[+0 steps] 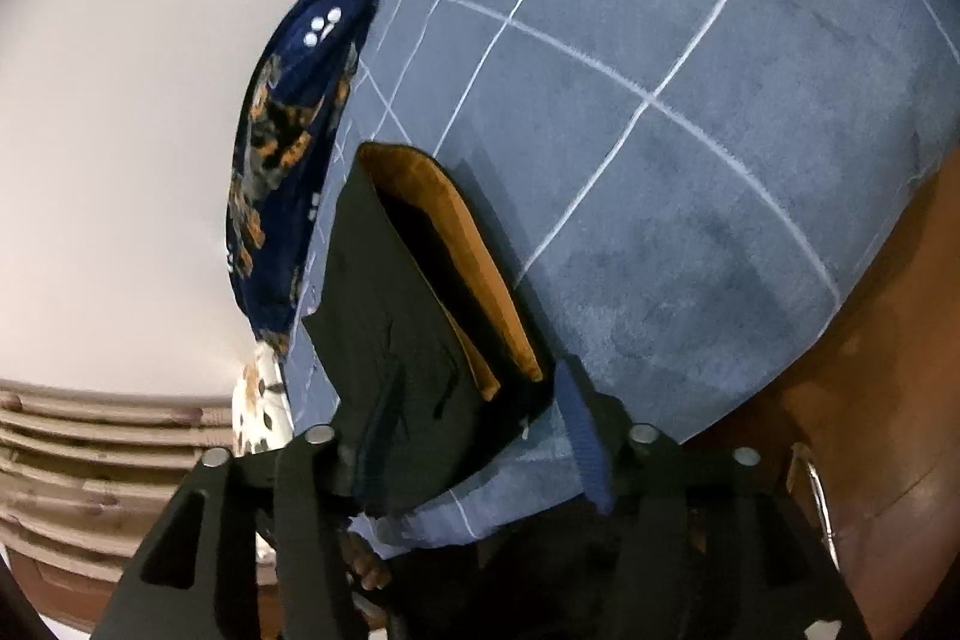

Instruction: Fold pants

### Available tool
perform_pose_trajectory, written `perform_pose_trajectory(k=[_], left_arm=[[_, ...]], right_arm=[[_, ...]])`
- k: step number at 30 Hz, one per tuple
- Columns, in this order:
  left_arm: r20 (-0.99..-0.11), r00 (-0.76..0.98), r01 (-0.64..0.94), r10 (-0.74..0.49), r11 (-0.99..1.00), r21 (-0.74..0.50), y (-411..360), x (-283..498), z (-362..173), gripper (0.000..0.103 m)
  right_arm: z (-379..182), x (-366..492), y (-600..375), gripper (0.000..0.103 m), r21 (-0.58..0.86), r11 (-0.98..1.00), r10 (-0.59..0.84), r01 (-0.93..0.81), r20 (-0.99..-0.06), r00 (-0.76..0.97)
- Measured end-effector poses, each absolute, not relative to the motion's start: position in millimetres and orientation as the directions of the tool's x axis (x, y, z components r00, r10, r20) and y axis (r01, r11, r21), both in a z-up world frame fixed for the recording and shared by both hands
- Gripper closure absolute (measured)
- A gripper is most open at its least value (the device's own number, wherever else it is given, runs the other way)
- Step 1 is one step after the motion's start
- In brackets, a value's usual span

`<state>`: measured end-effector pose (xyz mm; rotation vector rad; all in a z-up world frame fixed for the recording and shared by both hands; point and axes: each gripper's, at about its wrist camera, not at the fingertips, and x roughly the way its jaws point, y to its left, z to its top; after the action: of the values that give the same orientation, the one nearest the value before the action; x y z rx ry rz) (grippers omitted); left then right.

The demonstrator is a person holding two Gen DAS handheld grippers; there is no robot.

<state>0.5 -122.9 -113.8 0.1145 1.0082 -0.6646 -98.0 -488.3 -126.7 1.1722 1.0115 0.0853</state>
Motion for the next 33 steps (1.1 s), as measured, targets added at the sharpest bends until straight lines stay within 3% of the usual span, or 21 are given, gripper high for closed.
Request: perform_pose_trajectory(k=[5,6,8,11,13,16,19,22,26,33], left_arm=[[-0.812,0.356,0.564,-0.462,0.799,-0.207,-123,0,-114,0.017],[-0.812,0.356,0.565,-0.462,0.799,-0.206,-123,0,-114,0.017],[-0.811,0.357,0.565,-0.463,0.799,-0.207,-122,0,-114,0.017],[-0.812,0.36,0.561,-0.459,0.802,-0.205,-122,0,-113,0.017],[-0.811,0.36,0.552,-0.461,0.806,-0.214,-120,0,-112,0.017],[-0.813,0.357,0.518,-0.46,0.822,-0.237,-111,4,-112,0.017],[-0.816,0.336,0.473,-0.471,0.833,-0.286,-99,10,-117,0.017],[-0.806,0.341,0.464,-0.483,0.832,-0.302,-95,11,-117,0.017],[-0.809,0.343,0.48,-0.476,0.83,-0.285,-98,9,-116,0.017],[-0.772,0.316,0.433,-0.552,0.808,-0.4,-79,19,-116,0.017]], right_arm=[[-132,-83,-474,0.053,0.761,0.496,0.547,0.418,-0.648,0.53],[-135,-80,-474,0.057,0.766,0.488,0.556,0.418,-0.642,0.528],[-136,-76,-473,0.077,0.772,0.489,0.562,0.406,-0.635,0.531],[-129,-73,-468,0.082,0.787,0.507,0.571,0.352,-0.612,0.547],[-120,-72,-465,0.083,0.838,0.465,0.615,0.285,-0.538,0.577],[-109,-72,-463,0.084,0.894,0.402,0.661,0.198,-0.433,0.613],[-137,-76,-476,0.084,0.823,0.47,0.6,0.321,-0.564,0.567],[-166,-82,-486,0.085,0.86,0.348,0.656,0.373,-0.508,0.559],[-150,-76,-481,0.082,0.849,0.418,0.65,0.324,-0.528,0.546],[-129,-60,-481,0.072,0.769,0.577,0.572,0.276,-0.621,0.536]])
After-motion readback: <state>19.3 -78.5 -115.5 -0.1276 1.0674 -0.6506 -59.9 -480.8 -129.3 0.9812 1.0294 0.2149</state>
